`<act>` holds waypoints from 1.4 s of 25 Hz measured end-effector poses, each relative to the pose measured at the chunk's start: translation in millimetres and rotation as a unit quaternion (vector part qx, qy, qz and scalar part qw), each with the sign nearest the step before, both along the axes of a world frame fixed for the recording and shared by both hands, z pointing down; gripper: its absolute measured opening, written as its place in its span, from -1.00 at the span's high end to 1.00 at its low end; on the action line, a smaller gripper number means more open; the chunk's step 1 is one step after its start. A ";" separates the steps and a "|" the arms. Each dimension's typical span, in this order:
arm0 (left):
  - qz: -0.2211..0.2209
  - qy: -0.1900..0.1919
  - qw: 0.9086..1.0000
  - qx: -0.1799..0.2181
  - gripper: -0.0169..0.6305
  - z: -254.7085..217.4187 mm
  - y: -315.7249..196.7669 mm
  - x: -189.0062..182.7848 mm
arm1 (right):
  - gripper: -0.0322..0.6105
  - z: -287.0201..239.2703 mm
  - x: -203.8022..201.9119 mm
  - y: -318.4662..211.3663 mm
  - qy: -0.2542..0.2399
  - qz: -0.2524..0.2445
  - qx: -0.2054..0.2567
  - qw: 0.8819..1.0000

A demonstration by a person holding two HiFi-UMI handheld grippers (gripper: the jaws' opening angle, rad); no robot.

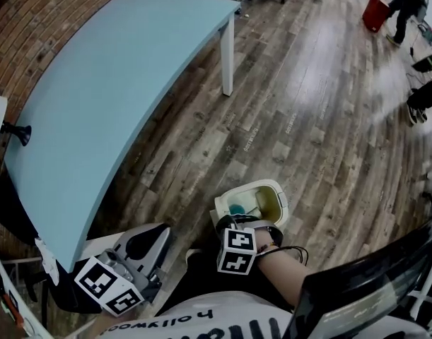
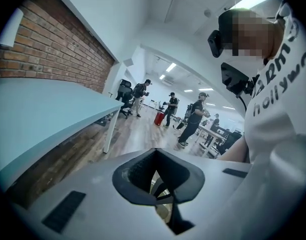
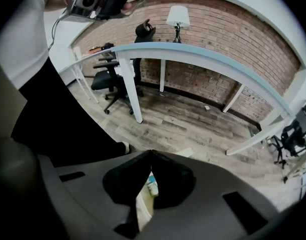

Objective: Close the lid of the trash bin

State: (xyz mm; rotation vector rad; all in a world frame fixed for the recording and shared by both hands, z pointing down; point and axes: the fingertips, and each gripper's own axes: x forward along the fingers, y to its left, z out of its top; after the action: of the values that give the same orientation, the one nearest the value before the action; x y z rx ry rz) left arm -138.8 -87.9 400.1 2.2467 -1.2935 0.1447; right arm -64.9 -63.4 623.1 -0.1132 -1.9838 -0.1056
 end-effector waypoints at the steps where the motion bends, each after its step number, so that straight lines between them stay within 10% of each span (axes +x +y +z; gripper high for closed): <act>1: -0.002 0.000 1.000 0.000 0.93 1.1 -1.2 2.8 | 0.88 0.8 3.0 -1.8 -0.003 0.007 -0.005 1.000; 22: 0.014 0.016 1.000 0.002 0.93 6.1 -25.2 54.6 | 0.88 18.7 104.4 -39.1 0.050 0.109 -0.001 0.993; 27: 0.003 0.008 1.000 0.010 0.93 1.7 -29.1 50.8 | 0.88 -17.6 69.6 -34.4 -0.097 0.179 -0.105 0.973; 35: -0.038 0.002 0.999 0.009 0.93 1.2 -28.3 25.3 | 0.88 -21.2 1.9 -16.5 -0.099 0.061 -0.102 0.988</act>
State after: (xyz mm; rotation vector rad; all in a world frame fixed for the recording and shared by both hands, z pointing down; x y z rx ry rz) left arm -113.5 -116.2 401.3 2.2069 -1.3814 0.1005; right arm -63.0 -79.9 601.9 -0.1170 -2.1913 0.1723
